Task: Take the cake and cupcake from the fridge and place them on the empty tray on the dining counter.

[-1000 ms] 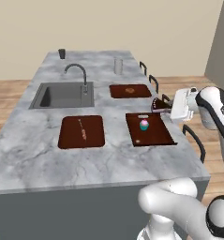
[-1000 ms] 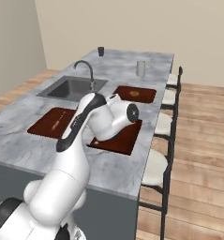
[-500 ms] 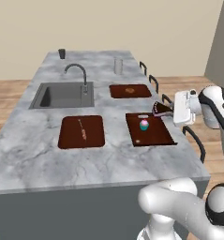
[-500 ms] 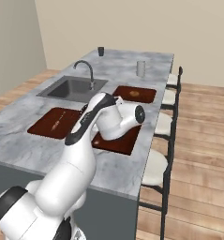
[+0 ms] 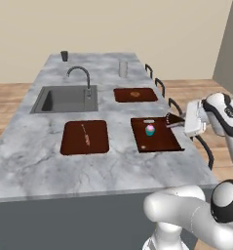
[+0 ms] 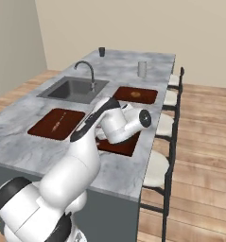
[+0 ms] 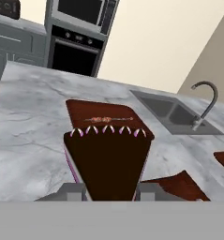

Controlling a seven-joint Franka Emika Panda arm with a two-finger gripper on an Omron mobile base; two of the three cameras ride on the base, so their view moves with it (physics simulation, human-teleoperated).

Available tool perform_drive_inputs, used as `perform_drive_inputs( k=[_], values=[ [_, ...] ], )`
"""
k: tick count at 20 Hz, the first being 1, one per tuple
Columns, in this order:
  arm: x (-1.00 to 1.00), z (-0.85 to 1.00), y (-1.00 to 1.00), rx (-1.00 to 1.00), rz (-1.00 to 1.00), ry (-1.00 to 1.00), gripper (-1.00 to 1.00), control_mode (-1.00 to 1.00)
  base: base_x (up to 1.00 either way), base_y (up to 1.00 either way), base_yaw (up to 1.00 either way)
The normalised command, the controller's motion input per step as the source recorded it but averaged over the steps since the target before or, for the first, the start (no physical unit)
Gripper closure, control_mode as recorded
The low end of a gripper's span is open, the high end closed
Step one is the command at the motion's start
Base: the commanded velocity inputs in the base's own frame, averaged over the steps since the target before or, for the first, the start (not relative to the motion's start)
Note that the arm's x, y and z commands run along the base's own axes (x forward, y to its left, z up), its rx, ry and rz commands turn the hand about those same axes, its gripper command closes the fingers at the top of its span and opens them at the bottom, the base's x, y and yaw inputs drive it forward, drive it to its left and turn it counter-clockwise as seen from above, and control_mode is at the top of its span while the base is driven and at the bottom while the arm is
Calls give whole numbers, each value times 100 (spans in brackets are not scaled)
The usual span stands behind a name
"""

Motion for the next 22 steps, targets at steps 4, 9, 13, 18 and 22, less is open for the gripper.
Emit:
perform_drive_inputs(
  k=[4,9,13,18,22],
  values=[
    [3,-29,-9,-4,-4,1,100,-100,0,0,0],
    [4,-28,-6,0,0,0,100,-100,0,0,0],
    [21,-36,-16,-2,-2,0,100,-100,0,0,0],
    [18,-28,-26,0,-1,0,100,-100,0,0,0],
    [9,-20,-31,0,0,0,100,-100,0,0,0]
  ],
)
